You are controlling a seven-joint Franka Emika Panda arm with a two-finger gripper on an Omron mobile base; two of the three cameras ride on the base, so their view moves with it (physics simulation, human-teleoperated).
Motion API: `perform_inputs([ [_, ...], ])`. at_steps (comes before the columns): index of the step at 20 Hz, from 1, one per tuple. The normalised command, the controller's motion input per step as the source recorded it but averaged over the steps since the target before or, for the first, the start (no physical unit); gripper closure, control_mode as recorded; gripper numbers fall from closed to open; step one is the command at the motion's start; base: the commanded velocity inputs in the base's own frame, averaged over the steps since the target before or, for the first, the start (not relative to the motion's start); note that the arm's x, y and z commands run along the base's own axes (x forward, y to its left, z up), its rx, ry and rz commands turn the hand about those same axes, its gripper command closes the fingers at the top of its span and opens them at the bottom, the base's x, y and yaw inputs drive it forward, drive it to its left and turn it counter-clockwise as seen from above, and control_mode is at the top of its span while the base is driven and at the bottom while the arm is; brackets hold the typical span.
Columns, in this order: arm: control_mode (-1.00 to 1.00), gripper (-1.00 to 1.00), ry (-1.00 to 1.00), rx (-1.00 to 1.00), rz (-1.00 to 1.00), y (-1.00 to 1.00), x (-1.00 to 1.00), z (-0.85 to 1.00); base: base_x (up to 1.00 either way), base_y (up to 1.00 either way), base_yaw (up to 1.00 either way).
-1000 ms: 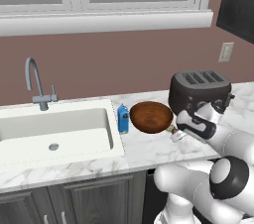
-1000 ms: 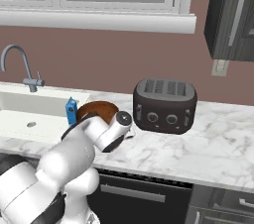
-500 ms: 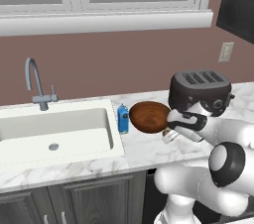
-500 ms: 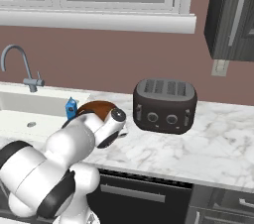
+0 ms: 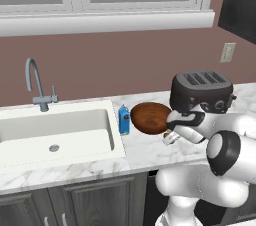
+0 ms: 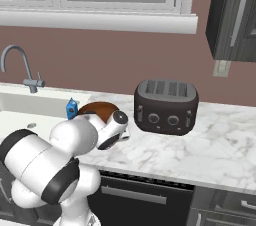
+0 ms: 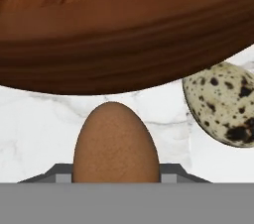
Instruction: Gather the eggs and milk located in the vicinity of the sink area and place them right next to the bowl.
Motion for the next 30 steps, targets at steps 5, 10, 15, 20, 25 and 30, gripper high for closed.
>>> perform_inputs([
  [5,-1.0,1.0,0.0,0.0,-0.03,0.1,0.07,0.0,0.0,0.0,0.0],
  [10,-1.0,1.0,0.0,-0.01,-0.03,0.05,0.03,-0.02,0.0,0.0,0.0],
  [15,-1.0,1.0,0.0,0.0,0.0,0.0,0.0,0.0,0.0,0.0,0.0],
  [20,-1.0,-1.0,0.0,0.0,0.0,0.0,0.0,0.0,0.0,0.0,0.0],
  [25,-1.0,-1.0,0.0,0.0,0.0,0.0,0.0,0.0,0.0,0.0,0.0],
  [30,-1.0,-1.0,0.0,0.0,0.0,0.0,0.0,0.0,0.0,0.0,0.0],
])
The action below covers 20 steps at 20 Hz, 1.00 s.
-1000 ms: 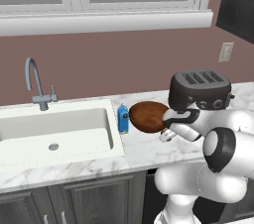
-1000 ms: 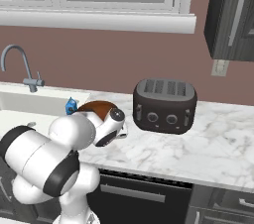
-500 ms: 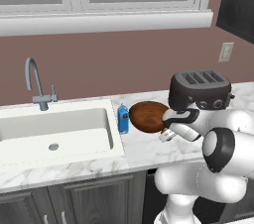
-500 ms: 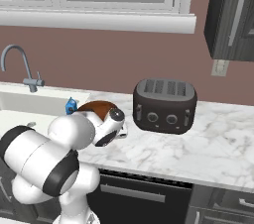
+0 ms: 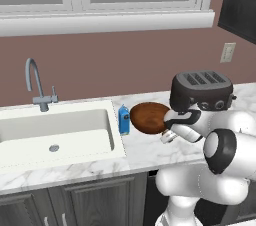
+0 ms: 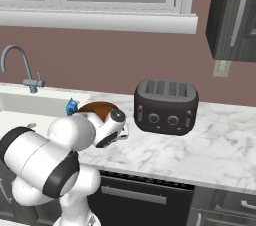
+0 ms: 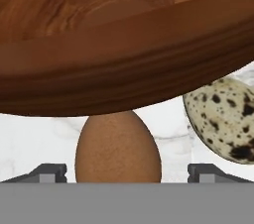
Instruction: Gather the eggs and milk located in the vicinity of the sink area and place them right next to the bowl.
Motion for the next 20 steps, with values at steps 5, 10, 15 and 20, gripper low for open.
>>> perform_inputs([
  [5,-1.0,-1.0,0.0,0.0,0.0,0.0,-0.28,0.19,0.0,0.0,0.0],
  [10,-1.0,-1.0,0.0,0.0,0.0,0.0,-0.6,0.43,0.0,0.0,0.0],
  [15,-1.0,-1.0,0.05,0.0,0.0,0.0,-0.51,0.7,0.0,0.0,0.0],
  [20,-1.0,-1.0,0.12,0.0,-0.03,0.08,-0.17,0.86,0.0,0.0,0.0],
])
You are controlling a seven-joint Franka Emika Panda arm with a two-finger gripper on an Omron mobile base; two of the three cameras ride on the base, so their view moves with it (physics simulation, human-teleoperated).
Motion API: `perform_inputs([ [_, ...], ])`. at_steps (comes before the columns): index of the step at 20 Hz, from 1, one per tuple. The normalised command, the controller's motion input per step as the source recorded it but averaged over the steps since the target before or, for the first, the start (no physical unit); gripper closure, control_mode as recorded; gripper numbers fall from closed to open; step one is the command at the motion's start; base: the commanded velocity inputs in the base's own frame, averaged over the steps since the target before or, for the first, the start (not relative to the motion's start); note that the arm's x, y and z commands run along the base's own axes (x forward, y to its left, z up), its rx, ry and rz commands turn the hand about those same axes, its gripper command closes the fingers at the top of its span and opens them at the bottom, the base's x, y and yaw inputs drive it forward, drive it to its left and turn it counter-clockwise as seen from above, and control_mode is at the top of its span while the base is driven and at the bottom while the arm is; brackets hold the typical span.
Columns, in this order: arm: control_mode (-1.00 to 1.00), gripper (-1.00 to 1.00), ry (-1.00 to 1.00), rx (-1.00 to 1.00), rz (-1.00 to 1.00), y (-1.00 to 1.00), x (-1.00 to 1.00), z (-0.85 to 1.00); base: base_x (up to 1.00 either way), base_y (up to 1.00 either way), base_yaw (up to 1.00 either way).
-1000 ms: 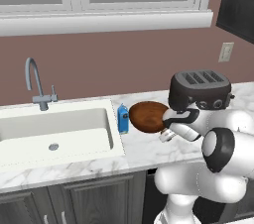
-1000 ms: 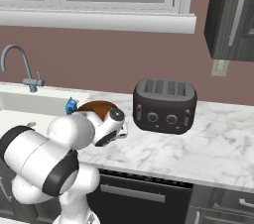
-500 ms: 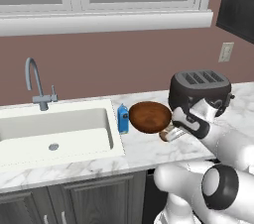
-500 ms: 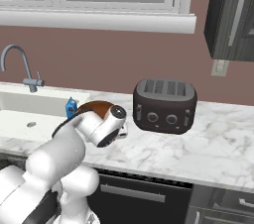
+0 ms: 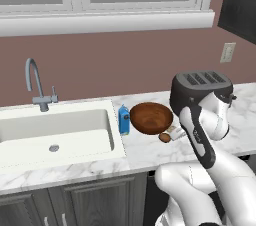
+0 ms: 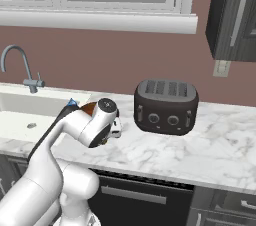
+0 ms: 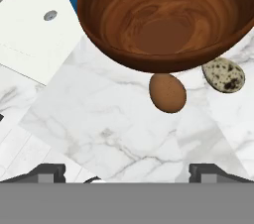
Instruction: Gather the eggs and milk located in the vicinity of the sink area and place them right next to the bowl.
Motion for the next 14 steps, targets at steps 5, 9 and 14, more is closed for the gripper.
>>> perform_inputs([
  [5,-1.0,-1.0,0.13,0.0,-0.04,0.14,-0.15,0.9,0.0,0.0,0.0],
  [9,-1.0,-1.0,0.11,0.0,-0.02,0.19,-0.23,0.79,0.0,0.0,0.0],
  [14,-1.0,-1.0,0.02,-0.08,-0.03,0.22,-0.3,0.29,0.0,0.0,0.0],
])
